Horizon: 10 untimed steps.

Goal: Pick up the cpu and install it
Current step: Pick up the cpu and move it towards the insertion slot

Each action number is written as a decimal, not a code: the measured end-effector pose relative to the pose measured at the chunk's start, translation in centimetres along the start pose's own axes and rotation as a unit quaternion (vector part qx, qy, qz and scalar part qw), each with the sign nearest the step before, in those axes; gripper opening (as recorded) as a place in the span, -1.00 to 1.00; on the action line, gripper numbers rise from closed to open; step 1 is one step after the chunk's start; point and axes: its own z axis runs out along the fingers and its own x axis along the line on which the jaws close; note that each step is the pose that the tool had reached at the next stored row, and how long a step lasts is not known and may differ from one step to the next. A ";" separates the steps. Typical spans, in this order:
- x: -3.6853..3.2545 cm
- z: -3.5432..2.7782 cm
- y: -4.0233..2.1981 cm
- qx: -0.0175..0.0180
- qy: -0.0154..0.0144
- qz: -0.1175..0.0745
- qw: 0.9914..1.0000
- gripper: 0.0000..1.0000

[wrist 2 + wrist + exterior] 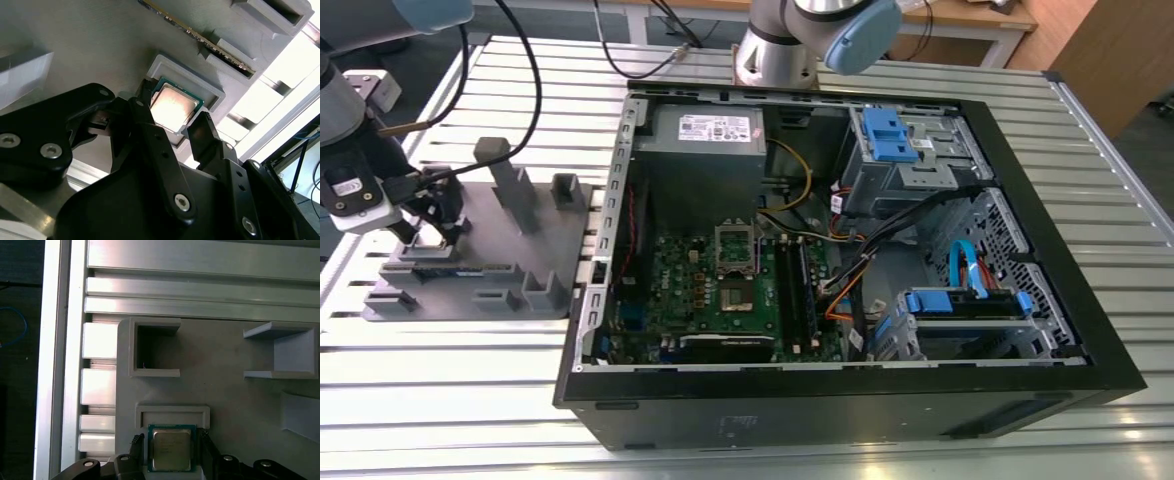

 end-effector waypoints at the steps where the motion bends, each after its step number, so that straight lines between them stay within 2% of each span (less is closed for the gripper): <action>1: 0.00 0.00 0.00 0.000 0.000 0.000 1.000 0.13; 10: 0.00 -0.02 0.00 0.000 0.000 0.000 1.000 0.13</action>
